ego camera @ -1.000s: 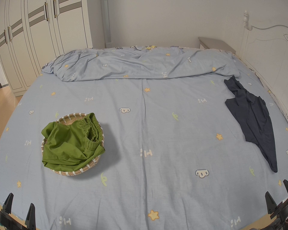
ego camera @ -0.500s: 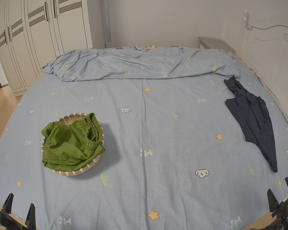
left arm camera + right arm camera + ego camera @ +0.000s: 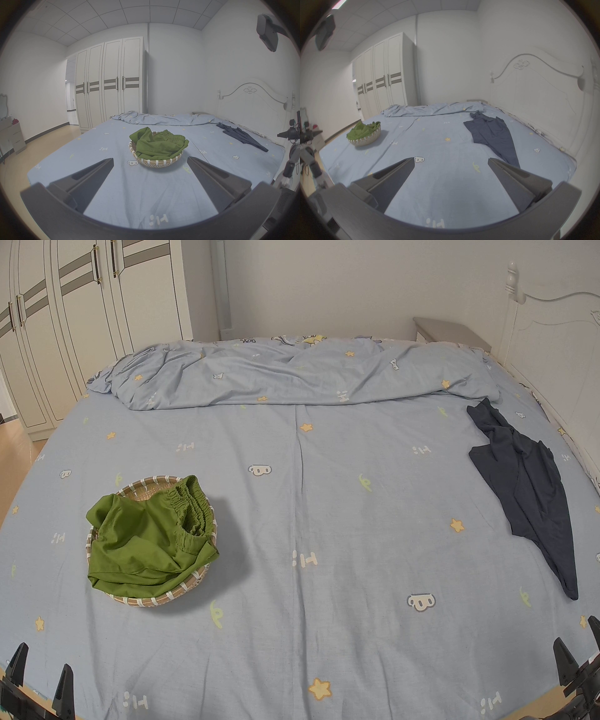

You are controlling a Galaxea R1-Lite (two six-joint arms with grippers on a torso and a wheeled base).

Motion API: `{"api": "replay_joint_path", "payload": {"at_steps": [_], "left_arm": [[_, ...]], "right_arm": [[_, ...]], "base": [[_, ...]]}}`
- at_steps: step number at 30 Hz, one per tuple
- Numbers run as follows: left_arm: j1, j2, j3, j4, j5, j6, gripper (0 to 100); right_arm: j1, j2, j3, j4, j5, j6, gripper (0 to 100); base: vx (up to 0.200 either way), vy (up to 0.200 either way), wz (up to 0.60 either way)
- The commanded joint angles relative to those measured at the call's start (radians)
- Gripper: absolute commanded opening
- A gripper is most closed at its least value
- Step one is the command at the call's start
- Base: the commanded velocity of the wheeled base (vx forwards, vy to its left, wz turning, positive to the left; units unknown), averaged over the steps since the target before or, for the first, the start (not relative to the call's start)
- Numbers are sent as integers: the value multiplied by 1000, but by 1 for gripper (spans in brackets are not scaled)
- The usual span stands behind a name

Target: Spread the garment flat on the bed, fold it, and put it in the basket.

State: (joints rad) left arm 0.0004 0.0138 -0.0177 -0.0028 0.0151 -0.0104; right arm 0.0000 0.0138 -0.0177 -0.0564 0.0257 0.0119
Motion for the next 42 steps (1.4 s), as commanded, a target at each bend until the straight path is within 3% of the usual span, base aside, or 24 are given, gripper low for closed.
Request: {"api": "replay_joint_path", "payload": {"at_steps": [1,4,8,16,21,24,27,31,42], "left_arm": [[0,-14,18,0,0,0,100],[0,-14,18,0,0,0,100],[0,-14,18,0,0,0,100],[1,-14,18,0,2,-2,100],[0,-14,18,0,0,-2,100],[0,-14,18,0,0,-2,100],[0,-14,18,0,2,-2,100],[1,-14,18,0,2,-2,100],[1,-14,18,0,0,-3,100]], "right_arm": [[0,-2,18,9,118,-179,100],[-2,-2,18,10,123,-133,100],[-2,-2,18,1,6,-98,100],[-2,-2,18,9,-86,-46,100],[2,-2,5,63,-67,-47,100],[6,8,10,78,52,-61,100],[-12,92,10,78,-3,-7,100],[2,-14,16,66,-10,-32,100],[0,-11,16,61,-10,-36,100]], "base": [[0,0,0],[0,0,0],[0,0,0],[0,0,0],[0,0,0],[0,0,0],[0,0,0],[0,0,0],[0,0,0]]}}
